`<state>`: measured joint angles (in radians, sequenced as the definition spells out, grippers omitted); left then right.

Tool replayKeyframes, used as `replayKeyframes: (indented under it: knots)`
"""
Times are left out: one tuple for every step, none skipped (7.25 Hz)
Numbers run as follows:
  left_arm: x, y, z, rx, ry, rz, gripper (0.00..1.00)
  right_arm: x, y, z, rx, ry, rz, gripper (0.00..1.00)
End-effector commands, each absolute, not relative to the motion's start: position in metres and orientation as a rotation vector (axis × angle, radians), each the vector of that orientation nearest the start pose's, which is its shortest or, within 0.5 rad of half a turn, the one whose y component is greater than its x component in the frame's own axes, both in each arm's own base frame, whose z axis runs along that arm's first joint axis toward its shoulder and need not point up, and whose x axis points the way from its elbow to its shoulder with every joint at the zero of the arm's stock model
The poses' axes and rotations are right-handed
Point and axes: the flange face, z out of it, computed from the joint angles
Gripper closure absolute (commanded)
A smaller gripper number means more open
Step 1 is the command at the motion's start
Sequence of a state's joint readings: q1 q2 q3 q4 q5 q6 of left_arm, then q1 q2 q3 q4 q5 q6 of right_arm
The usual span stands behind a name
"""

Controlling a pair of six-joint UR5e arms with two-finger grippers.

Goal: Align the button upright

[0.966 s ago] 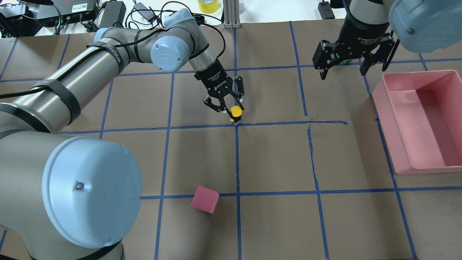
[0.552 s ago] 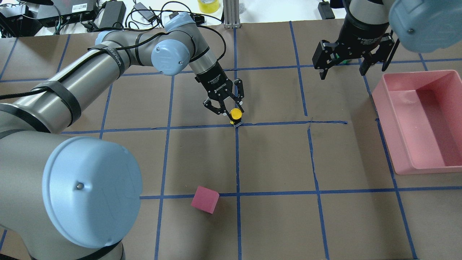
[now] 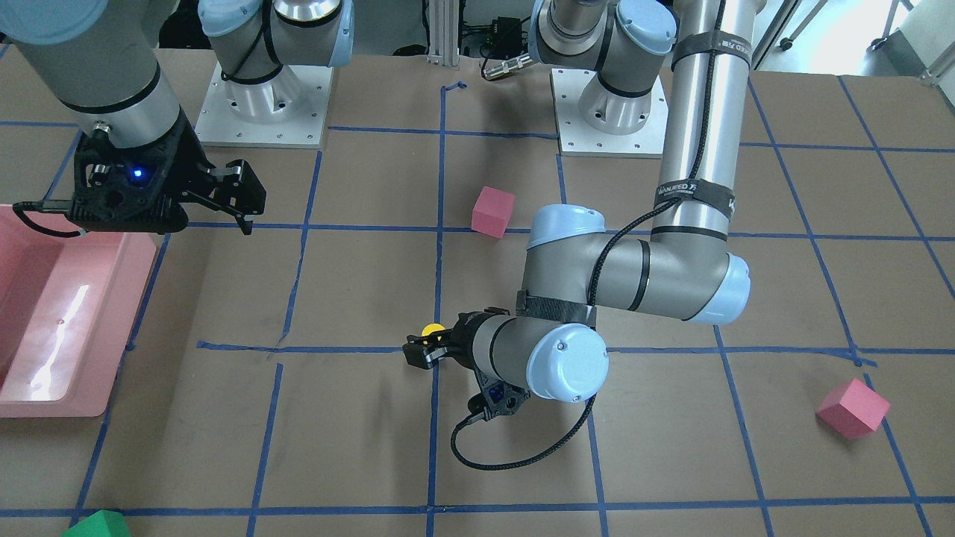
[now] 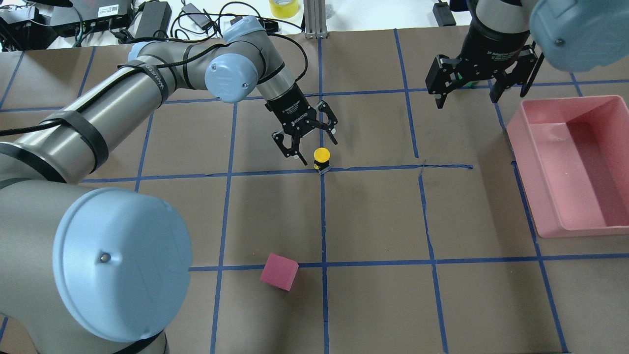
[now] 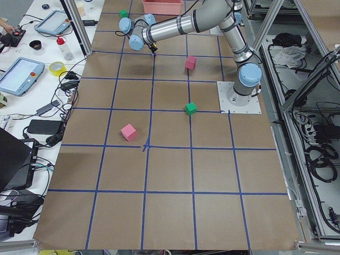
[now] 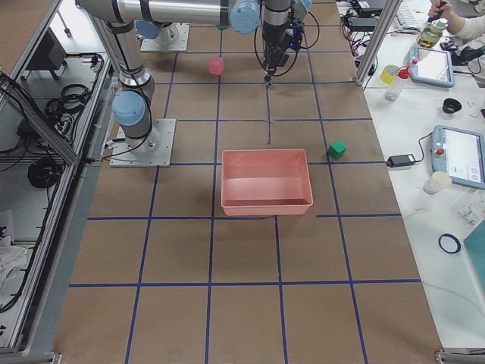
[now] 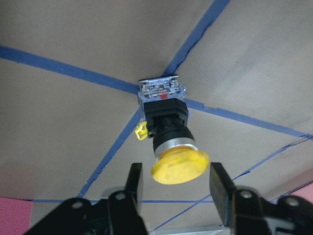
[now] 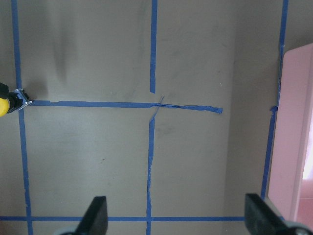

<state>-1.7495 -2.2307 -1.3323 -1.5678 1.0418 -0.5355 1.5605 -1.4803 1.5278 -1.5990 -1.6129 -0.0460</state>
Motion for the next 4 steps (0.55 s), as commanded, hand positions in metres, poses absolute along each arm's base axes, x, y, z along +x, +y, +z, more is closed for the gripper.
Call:
replayKeyframes:
  knots:
    - [-0.271, -0.634, 0.276, -0.789, 3.285, 0.811, 0.03, 0.123, -0.529, 0.466, -0.057, 3.182, 0.034, 0.0]
    - [-0.244, -0.628, 0.32, -0.676, 3.35, 0.666, 0.03, 0.125, -0.529, 0.466, -0.059, 3.179, 0.031, 0.0]
    - [-0.229, -0.611, 0.36, -0.482, 3.316, 0.513, 0.04, 0.124, -0.529, 0.466, -0.059, 3.18, 0.031, 0.0]
    - [-0.218, -0.587, 0.407, -0.245, 3.324, 0.341, 0.04, 0.125, -0.529, 0.466, -0.059, 3.179, 0.031, 0.0]
